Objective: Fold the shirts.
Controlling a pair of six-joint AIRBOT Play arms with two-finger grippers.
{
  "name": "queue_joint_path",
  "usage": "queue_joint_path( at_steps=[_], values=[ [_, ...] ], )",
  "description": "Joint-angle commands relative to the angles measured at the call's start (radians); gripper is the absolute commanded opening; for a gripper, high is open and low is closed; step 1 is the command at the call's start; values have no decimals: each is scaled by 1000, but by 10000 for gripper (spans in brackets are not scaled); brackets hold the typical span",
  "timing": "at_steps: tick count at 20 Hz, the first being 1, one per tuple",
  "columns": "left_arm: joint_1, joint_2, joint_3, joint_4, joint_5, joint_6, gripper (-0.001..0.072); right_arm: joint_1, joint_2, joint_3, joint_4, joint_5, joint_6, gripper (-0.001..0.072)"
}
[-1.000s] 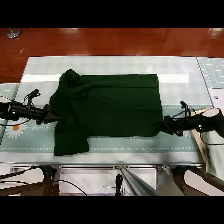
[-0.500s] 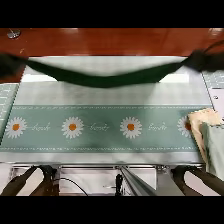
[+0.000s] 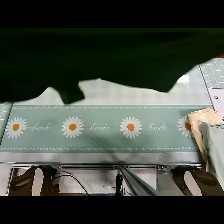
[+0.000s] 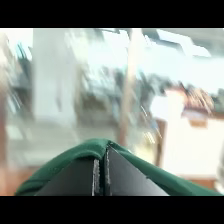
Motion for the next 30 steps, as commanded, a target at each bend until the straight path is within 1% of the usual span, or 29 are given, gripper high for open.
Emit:
queue_joint_path(
  at_steps=[1,2,3,5,6,7,8,9,10,11,13,16,19,21,22,24,26,28,30],
  values=[
    [0,130,57,309,30,-126,33,1,135,14,-171,73,51,19],
    [0,150,59,374,1,-131,33,1,150,14,-180,101,53,19],
    [0,161,59,438,-58,-166,33,1,156,14,-180,142,58,19],
    [0,153,43,548,-210,-220,33,1,154,-5,-172,232,81,19],
    [-3,143,12,592,-250,-277,33,1,155,-38,-158,241,84,19],
    [-7,132,-41,613,-251,-338,33,0,155,-90,-136,225,88,19],
    [-7,114,-95,595,-254,-351,34,1,155,-163,-88,193,88,19],
    [-7,85,-161,545,-263,-349,34,1,154,-241,-51,155,86,19],
    [-8,51,-224,480,-276,-318,33,1,154,-338,-10,99,77,19],
    [-10,9,-289,395,-286,-258,34,1,150,-430,12,35,66,19],
    [-37,-90,-389,279,-259,-180,34,1,108,-600,43,-92,49,19],
    [-104,-304,-423,267,-214,-119,33,1,-56,-725,93,-228,7,19],
    [-186,-536,-418,266,-69,-116,33,1,-295,-730,156,-359,-58,19],
    [-234,-695,-387,266,16,-117,34,1,-470,-701,199,-450,-75,19],
    [-251,-777,-352,266,38,-120,33,1,-565,-661,225,-474,-79,19],
    [-264,-926,-261,266,36,-170,34,1,-745,-541,299,-476,-94,19],
    [-263,-1038,-169,266,8,-224,34,1,-891,-410,360,-463,-93,19],
    [-263,-1109,-101,262,-40,-238,34,1,-994,-301,388,-425,-91,19],
    [-263,-1131,-73,227,-115,-237,34,-1,-1049,-240,388,-368,-86,19]
  ],
)
